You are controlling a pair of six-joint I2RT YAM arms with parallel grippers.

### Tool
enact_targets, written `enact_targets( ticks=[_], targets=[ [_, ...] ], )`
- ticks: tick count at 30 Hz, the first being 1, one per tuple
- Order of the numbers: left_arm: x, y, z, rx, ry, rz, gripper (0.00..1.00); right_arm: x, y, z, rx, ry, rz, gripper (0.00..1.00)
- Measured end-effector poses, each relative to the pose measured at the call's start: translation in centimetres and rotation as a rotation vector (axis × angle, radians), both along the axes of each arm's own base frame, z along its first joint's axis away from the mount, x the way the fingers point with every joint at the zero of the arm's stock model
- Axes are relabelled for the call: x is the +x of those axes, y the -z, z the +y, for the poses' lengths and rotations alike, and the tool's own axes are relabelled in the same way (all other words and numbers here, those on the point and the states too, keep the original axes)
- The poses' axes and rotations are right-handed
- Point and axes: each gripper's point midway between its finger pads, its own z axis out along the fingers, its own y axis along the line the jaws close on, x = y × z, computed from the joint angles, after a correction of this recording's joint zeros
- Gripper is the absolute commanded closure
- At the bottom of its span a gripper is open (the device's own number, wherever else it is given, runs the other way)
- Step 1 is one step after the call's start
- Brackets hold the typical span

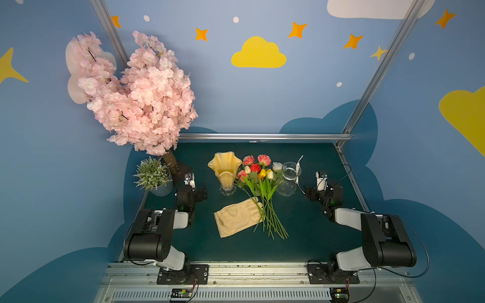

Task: Arrange the flowers in different vases according to their variety
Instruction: Pick up the flower at the center of the board.

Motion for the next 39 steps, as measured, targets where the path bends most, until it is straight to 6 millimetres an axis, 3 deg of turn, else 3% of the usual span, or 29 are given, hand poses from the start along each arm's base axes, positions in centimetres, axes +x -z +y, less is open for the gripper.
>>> enact_targets(
  ticks=[31,35,39],
  targets=[
    [0.0,0.0,-0.1,-0.015,0.027,0.001,0.0,0.0,-0.3,0.4,-0.01,-0.013,-0.012,0.01],
    [-0.4,-1.2,-1.0,-0.017,0.071,0.0,0.0,-0.5,-2.6,1.1,-0.013,-0.021,-0.029,0.02],
    [-1.2,-6.7,-1.6,-0.018,0.076,-0.126,0.0,-0.6,-8.0,2.6,0.016,-0.04,-0.102,0.01]
  ],
)
